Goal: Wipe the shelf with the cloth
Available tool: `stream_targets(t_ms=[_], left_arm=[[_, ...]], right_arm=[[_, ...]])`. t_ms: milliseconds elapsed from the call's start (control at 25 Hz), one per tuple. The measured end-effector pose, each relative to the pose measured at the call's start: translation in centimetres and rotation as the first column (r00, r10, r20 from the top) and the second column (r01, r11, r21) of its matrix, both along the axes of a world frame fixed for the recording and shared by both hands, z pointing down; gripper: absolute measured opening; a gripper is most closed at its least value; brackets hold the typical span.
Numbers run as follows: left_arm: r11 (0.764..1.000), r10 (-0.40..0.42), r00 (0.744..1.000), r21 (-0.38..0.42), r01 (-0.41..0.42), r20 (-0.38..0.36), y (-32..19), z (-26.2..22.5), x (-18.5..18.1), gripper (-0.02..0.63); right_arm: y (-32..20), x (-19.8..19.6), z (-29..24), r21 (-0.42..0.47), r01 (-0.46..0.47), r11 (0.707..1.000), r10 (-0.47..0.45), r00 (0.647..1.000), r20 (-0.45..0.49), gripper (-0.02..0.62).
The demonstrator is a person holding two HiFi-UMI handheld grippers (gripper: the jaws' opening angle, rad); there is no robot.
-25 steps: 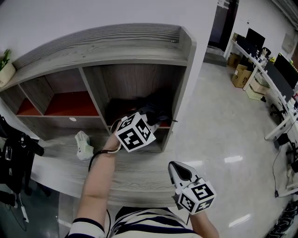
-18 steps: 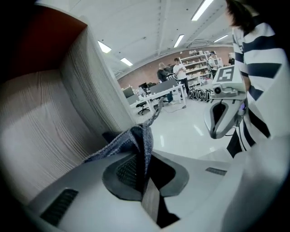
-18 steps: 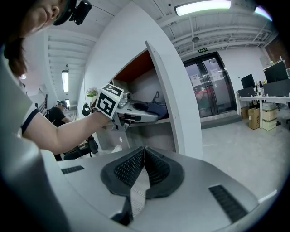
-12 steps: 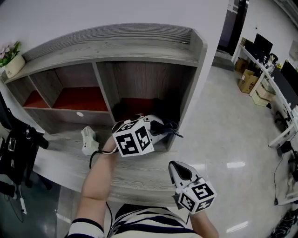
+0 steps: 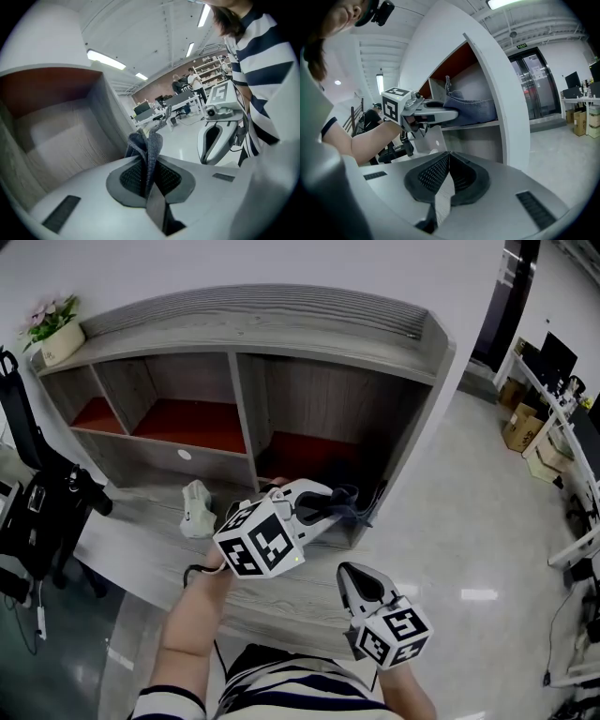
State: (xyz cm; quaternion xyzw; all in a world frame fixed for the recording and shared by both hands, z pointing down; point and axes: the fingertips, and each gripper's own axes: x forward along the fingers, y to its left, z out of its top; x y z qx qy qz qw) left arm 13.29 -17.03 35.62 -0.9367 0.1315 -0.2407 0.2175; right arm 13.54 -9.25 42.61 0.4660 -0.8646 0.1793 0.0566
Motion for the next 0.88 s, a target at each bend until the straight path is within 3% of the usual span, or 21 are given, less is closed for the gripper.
stream_targets(t_ms=[200,480,720,880], left_arm=[[0.995,-0.095,0.992,0.000,0.096,-0.082,0.6,-1.2,-1.8,0.035],[0.963,-0.270,0.957,-0.024,0.269,-0.107,1.4,-1.4,-5.6,0.035],[0.908,-0.420,0.899,-0.056,0.416,-0.126,2.7,-1.0,-8.8,0.035],[0.857,-0.510,0.852,-0.145,0.494,-0.118,3.4,0.3,-11.1,0.035]], right_arm=[[-0.3,-1.3,0.0,0.005,0.075,0.997,-0.075,0.997,0.009,0.026],[-0.4,-3.0,-0.2,0.020,0.193,0.981,-0.193,0.981,0.020,0.026],[0.2,-4.3,-0.2,0.031,0.291,0.956,-0.292,0.956,0.041,0.026],[0.6,-5.5,0.2,0.029,0.349,0.937,-0.350,0.935,0.052,0.026]])
